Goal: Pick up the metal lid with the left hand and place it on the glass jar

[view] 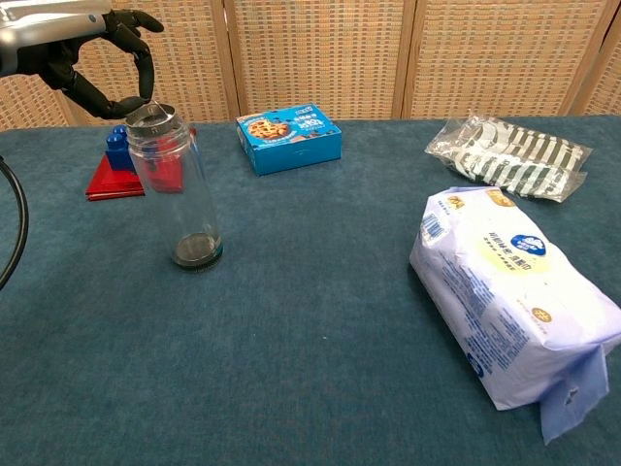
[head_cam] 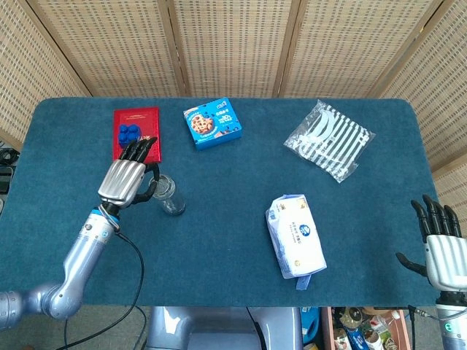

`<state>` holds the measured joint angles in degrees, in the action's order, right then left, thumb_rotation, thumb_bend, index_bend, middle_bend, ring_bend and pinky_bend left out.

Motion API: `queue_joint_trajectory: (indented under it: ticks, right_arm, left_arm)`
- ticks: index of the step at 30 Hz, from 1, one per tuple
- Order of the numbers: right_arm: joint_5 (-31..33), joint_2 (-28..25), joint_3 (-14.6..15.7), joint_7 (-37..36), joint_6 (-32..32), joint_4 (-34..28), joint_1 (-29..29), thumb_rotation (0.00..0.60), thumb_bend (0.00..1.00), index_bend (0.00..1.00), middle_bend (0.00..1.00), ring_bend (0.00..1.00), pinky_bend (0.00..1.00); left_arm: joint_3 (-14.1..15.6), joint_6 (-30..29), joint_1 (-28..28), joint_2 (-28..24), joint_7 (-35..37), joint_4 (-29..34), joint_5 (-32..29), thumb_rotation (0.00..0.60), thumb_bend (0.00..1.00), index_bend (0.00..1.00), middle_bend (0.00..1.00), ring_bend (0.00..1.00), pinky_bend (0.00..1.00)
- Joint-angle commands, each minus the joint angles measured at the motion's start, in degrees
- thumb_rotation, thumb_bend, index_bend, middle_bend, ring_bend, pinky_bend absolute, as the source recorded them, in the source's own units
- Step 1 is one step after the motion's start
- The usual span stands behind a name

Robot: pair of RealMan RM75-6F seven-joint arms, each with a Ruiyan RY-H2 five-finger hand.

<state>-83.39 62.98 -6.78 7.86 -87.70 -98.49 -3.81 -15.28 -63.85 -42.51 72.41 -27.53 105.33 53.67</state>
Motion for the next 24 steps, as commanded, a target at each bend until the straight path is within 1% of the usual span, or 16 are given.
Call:
queue_joint_trajectory:
  ticks: [1, 4, 6, 7, 8, 10, 11, 12, 17, 18, 19, 21, 23, 24]
  right_arm:
    - [0.02, 0.01, 0.04, 0.06, 0.07, -0.08, -0.02, 0.600, 0.00, 0.00, 0.00, 0.00, 0.00]
    - [0.05, 0.02, 0.04, 0.13, 0.05, -0.06, -0.02, 0.600, 0.00, 0.00, 0.00, 0.00, 0.00]
    - [0.02, 0.02, 0.09, 0.11, 0.07, -0.08, -0.01, 0.600, 0.00, 0.00, 0.00, 0.00, 0.00]
    - [-0.01, 0.03, 0.11, 0.18, 0.09, -0.05, -0.02, 0.600, 0.00, 0.00, 0.00, 0.00, 0.00]
    - [-0.01, 0.05, 0.11, 0.20, 0.08, -0.06, -0.03, 0.600, 0.00, 0.00, 0.00, 0.00, 0.00]
    - [0.03, 0.06, 0.08, 0.23, 0.06, -0.09, -0.03, 0.600, 0.00, 0.00, 0.00, 0.00, 0.00]
    - [0.05, 0.07, 0.07, 0.22, 0.04, -0.08, -0.02, 0.600, 0.00, 0.00, 0.00, 0.00, 0.00]
    - [0.07, 0.07, 0.06, 0.21, 0.04, -0.09, -0.03, 0.600, 0.00, 0.00, 0.00, 0.00, 0.00]
    - [0.06, 0.05, 0.07, 0.17, 0.02, -0.10, -0.02, 0.600, 0.00, 0.00, 0.00, 0.00, 0.00]
    - [0.04, 0.04, 0.09, 0.14, 0.01, -0.09, -0.01, 0.600, 0.00, 0.00, 0.00, 0.00, 0.00]
    - [0.07, 0.02, 0.10, 0.07, 0.02, -0.08, 0.01, 0.600, 0.00, 0.00, 0.00, 0.00, 0.00]
    - [0.08, 0.00, 0.12, -0.02, 0.07, -0.06, 0.01, 0.600, 0.00, 0.00, 0.00, 0.00, 0.00]
    - [0.12, -0.02, 0.15, -0.05, 0.19, -0.06, -0.03, 0.600, 0.00, 0.00, 0.00, 0.00, 0.00]
    - [0.14, -0.02, 0.16, -0.05, 0.24, -0.07, -0.04, 0.600, 0.00, 0.00, 0.00, 0.00, 0.00]
  left_arm:
    - [0.28, 0.14, -0.09, -0.03, 0.35, -0.09, 0.16, 0.600, 0.48, 0.57, 0.00, 0.00, 0.00]
    - [0.59, -0.02, -0.14, 0.02, 0.32, -0.26, 0.38, 0.600, 0.48, 0.57, 0.00, 0.00, 0.00]
    - [0.70, 0.15, -0.15, -0.03, 0.64, -0.21, 0.18, 0.600, 0.48, 0.51, 0.00, 0.00, 0.00]
    - [0.75, 0.26, -0.14, -0.12, 0.86, -0.28, 0.11, 0.600, 0.48, 0.43, 0.00, 0.00, 0.00]
    - [0.79, 0.31, -0.15, -0.20, 1.00, -0.31, 0.13, 0.600, 0.48, 0.30, 0.00, 0.00, 0.00]
    - [0.81, 0.48, -0.06, -0.52, 1.64, -0.08, 0.04, 0.600, 0.49, 0.12, 0.00, 0.00, 0.00]
    - [0.81, 0.63, 0.01, -0.76, 2.08, 0.10, 0.09, 0.600, 0.49, 0.03, 0.00, 0.00, 0.00]
    - [0.81, 0.70, 0.06, -0.92, 2.34, 0.21, 0.14, 0.600, 0.48, 0.01, 0.00, 0.00, 0.00]
    - [0.69, 0.29, 0.60, -1.89, 4.05, 0.74, 1.23, 0.600, 0.49, 0.00, 0.00, 0.00, 0.00]
    - [0.57, -0.17, 0.99, -2.34, 4.98, 0.99, 2.03, 0.600, 0.49, 0.00, 0.00, 0.00, 0.00]
    - [0.28, -2.13, 2.36, -3.76, 6.43, 1.78, 3.39, 0.600, 0.48, 0.00, 0.00, 0.00, 0.00]
    - [0.82, -4.07, 4.45, -5.91, 8.31, 3.10, 5.64, 0.600, 0.41, 0.00, 0.00, 0.00, 0.00]
    - [1.86, -7.20, 7.87, -8.72, 10.95, 4.23, 7.96, 0.600, 0.29, 0.00, 0.00, 0.00, 0.00]
    - [2.44, -8.10, 9.11, -9.73, 11.90, 4.50, 8.95, 0.600, 0.26, 0.00, 0.00, 0.00, 0.00]
